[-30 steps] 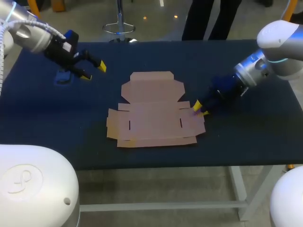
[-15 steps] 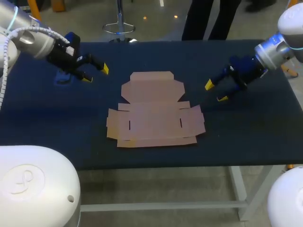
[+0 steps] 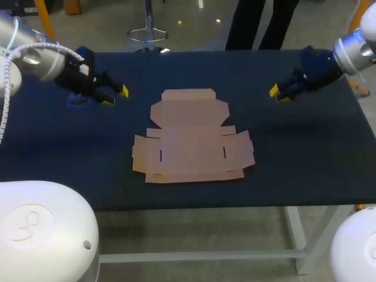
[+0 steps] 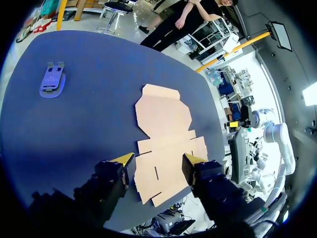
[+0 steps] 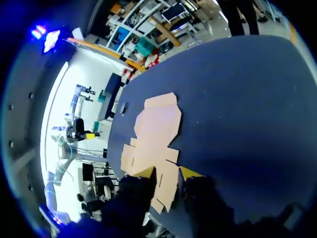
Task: Assemble the packaging by folding the flat box into shape, placing the metal phone stand inside, and closing the box properly
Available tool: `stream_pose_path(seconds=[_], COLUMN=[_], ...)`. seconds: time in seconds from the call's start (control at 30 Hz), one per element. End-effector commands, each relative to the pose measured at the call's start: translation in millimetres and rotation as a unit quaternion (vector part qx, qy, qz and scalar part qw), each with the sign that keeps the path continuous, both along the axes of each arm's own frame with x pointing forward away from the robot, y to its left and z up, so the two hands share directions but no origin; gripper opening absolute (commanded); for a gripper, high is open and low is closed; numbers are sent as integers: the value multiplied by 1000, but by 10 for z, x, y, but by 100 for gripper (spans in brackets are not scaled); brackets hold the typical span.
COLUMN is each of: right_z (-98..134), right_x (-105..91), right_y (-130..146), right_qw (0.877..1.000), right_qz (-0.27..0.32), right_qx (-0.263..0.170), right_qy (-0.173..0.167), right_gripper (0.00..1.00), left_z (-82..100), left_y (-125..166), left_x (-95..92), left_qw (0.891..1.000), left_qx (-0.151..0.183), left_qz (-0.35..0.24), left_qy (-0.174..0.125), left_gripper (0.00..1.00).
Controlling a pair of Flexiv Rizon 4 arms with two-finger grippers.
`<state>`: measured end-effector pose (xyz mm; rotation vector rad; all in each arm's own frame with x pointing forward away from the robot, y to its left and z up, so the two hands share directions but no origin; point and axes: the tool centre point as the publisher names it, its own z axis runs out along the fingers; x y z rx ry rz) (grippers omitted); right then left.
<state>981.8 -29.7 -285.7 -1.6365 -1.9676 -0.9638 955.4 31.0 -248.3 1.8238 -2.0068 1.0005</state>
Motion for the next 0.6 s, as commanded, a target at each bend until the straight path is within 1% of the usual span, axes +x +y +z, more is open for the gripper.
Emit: stream_pose_path(seconds=[0.03, 0.17, 0.33, 0.47, 0.6], right_z=[-77, -207, -288, -309, -345], right_x=[-48, -51, -27, -23, -13], right_y=[50, 124, 142, 179, 246], right_qw=[999, 999, 999, 999, 998], right_qz=[-11, -10, -24, -33, -47], right_qx=[20, 31, 33, 32, 27], right_qy=[-37, -41, -36, -27, -17], right_gripper=[0, 0, 0, 0, 0], left_z=[-44, -124, -228, -285, -338], left_y=[-27, -56, -57, -44, -73], left_x=[39, 61, 108, 164, 208], left_qw=[1000, 1000, 999, 999, 999], left_qx=[1, -3, -5, -12, -21], left_qz=[-13, -26, -34, -48, -39], left_qy=[-3, -8, -14, 3, 18], left_gripper=[0, 0, 0, 0, 0])
